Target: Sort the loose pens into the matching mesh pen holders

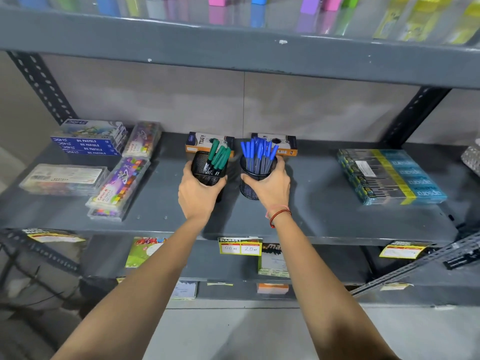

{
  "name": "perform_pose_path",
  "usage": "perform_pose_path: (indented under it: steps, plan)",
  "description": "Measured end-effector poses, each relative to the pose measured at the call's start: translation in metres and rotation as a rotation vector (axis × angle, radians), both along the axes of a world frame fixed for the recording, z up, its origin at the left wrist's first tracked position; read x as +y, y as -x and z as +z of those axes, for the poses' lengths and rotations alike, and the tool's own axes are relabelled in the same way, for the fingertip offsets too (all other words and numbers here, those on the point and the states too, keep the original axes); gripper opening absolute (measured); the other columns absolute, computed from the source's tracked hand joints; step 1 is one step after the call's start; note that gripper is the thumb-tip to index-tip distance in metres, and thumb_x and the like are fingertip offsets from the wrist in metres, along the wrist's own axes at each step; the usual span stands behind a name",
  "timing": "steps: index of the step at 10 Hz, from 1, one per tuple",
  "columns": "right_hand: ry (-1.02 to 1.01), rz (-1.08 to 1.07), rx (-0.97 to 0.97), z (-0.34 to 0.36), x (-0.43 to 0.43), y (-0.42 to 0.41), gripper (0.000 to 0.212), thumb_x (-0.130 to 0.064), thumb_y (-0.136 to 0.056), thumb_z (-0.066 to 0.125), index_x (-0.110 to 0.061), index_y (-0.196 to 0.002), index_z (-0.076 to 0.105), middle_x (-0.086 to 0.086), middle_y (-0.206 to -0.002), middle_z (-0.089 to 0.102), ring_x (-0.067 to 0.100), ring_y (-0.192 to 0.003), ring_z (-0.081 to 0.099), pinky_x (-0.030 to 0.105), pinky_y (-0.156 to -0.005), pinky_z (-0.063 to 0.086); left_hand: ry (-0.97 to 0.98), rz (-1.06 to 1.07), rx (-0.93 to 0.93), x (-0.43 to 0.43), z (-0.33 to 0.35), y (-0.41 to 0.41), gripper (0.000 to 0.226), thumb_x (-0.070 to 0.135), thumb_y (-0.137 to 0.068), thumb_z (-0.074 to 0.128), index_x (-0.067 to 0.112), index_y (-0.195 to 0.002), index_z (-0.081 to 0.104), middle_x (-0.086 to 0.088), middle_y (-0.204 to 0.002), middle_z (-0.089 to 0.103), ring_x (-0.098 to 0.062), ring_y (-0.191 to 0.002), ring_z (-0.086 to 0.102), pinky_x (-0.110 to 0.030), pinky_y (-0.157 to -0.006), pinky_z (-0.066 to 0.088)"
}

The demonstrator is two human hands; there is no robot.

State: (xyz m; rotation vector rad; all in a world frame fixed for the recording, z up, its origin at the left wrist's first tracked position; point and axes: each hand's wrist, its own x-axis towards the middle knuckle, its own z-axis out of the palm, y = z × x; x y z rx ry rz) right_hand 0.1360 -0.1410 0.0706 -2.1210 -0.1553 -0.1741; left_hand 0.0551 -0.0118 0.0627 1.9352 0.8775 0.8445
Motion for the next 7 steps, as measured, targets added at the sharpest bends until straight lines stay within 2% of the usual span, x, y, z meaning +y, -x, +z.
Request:
perform_pose_path:
  steps: [3, 5, 6, 7]
  plan:
    - [0.033, 0.007, 0.050, -0.006, -0.017, 0.045, 0.088, -0.044, -0.058, 0.084, -0.014, -0.128, 0.041, 0.010, -0.116, 0.066, 0.031, -0.107, 0.063, 0.044, -0.089, 0.056, 0.008, 0.025, 0.018, -0.024, -0.002, 0.038, 0.082, 0.046, -0.060, 0.081, 0.012, -0.126, 0.045, -0.010, -0.112, 0.067, -0.030, -0.101, 0.062, -0.042, -0.081, 0.051]
    - [0.047, 0.016, 0.092, -0.005, -0.019, 0.058, 0.098, -0.046, -0.059, 0.084, -0.012, -0.136, 0.033, 0.013, -0.124, 0.062, 0.033, -0.115, 0.059, 0.045, -0.093, 0.054, 0.021, -0.010, 0.056, -0.030, 0.002, 0.042, 0.084, 0.049, -0.061, 0.079, 0.011, -0.127, 0.043, -0.011, -0.115, 0.065, -0.031, -0.104, 0.060, -0.044, -0.082, 0.052]
    - [0.063, 0.064, 0.087, -0.003, -0.022, 0.057, 0.111, -0.049, -0.059, 0.084, -0.011, -0.143, 0.022, 0.016, -0.140, 0.047, 0.033, -0.132, 0.042, 0.047, -0.101, 0.045, 0.021, -0.056, 0.059, -0.027, 0.002, 0.042, 0.094, 0.048, -0.061, 0.081, 0.010, -0.134, 0.035, -0.012, -0.128, 0.056, -0.031, -0.117, 0.052, -0.046, -0.089, 0.048]
    - [0.068, 0.070, -0.043, 0.002, -0.028, 0.061, 0.109, -0.052, -0.061, 0.081, -0.009, -0.143, 0.024, 0.014, -0.143, 0.040, 0.030, -0.135, 0.034, 0.045, -0.108, 0.038, -0.063, -0.140, 0.132, -0.027, 0.004, 0.048, 0.104, 0.043, -0.064, 0.081, 0.007, -0.141, 0.020, -0.016, -0.147, 0.032, -0.031, -0.134, 0.030, -0.050, -0.102, 0.037]
